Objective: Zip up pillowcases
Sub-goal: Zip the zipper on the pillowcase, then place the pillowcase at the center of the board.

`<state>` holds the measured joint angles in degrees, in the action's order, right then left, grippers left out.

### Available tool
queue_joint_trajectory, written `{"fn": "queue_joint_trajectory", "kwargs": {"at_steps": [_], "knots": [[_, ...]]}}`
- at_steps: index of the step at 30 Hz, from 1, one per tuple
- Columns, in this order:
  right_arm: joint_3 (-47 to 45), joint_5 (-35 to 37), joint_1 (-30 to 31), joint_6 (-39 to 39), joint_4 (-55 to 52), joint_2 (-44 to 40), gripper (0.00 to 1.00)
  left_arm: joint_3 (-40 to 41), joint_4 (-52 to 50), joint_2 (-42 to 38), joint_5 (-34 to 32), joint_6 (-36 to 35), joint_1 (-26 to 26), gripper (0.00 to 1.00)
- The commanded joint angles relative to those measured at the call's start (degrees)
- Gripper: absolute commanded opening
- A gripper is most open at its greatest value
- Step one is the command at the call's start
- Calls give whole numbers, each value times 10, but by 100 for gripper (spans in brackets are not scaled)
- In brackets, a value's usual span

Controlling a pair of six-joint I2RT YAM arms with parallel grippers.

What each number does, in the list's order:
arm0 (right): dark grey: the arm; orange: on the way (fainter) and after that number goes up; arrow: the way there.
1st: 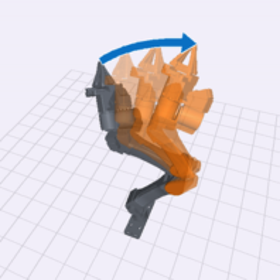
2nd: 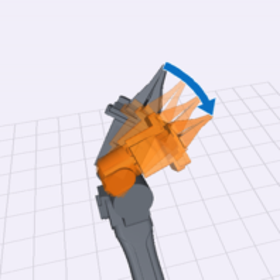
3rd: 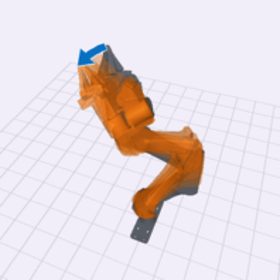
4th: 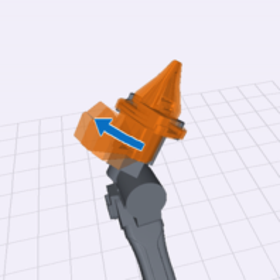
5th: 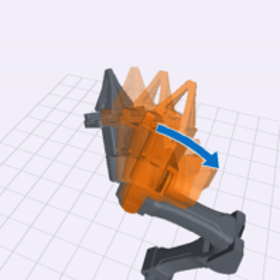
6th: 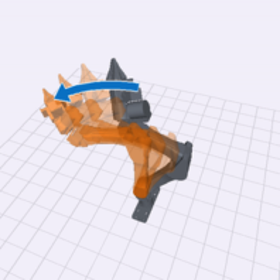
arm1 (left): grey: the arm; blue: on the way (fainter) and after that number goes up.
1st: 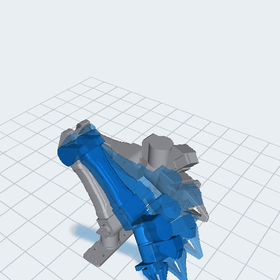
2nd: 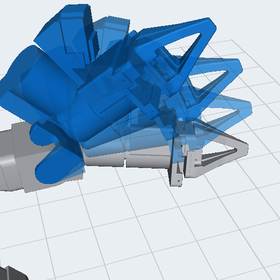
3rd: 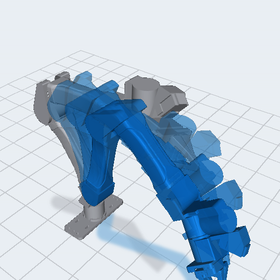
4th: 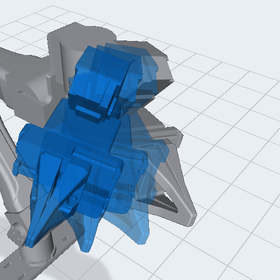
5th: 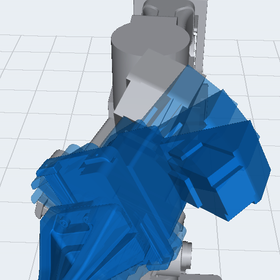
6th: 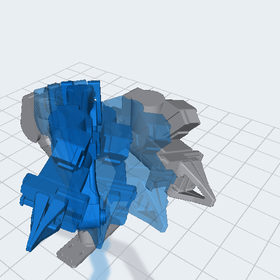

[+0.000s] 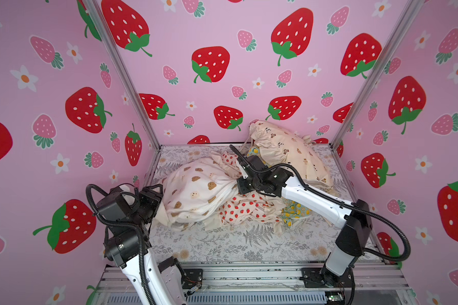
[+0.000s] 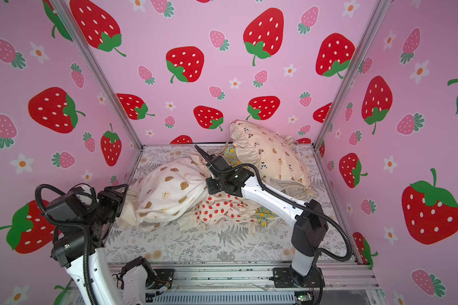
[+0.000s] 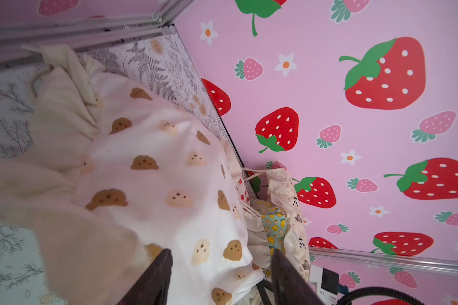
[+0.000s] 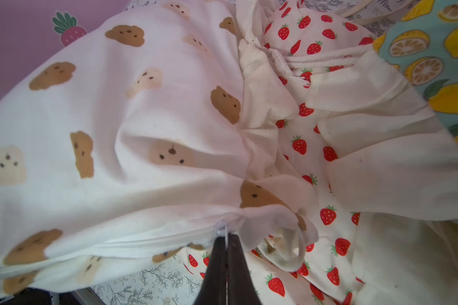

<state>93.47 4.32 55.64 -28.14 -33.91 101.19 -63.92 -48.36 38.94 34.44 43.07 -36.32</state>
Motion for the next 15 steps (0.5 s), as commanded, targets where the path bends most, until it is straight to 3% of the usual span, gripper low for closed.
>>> {"fn": "queue_joint_trajectory", "kwargs": {"at_steps": [1, 6, 9, 15], "knots": [[31, 2, -4, 17, 30, 16, 0, -29, -38, -20, -14, -44, 3, 70], [19, -45, -4, 18, 50, 22, 2, 7, -30, -46, 32, -30, 57, 72], [-11, -43, -4, 17, 52, -1, 12, 42, -7, -72, 35, -11, 104, 71], [-49, -27, -5, 16, 29, -49, 39, 97, 38, -53, -36, -2, 243, 71]]}}
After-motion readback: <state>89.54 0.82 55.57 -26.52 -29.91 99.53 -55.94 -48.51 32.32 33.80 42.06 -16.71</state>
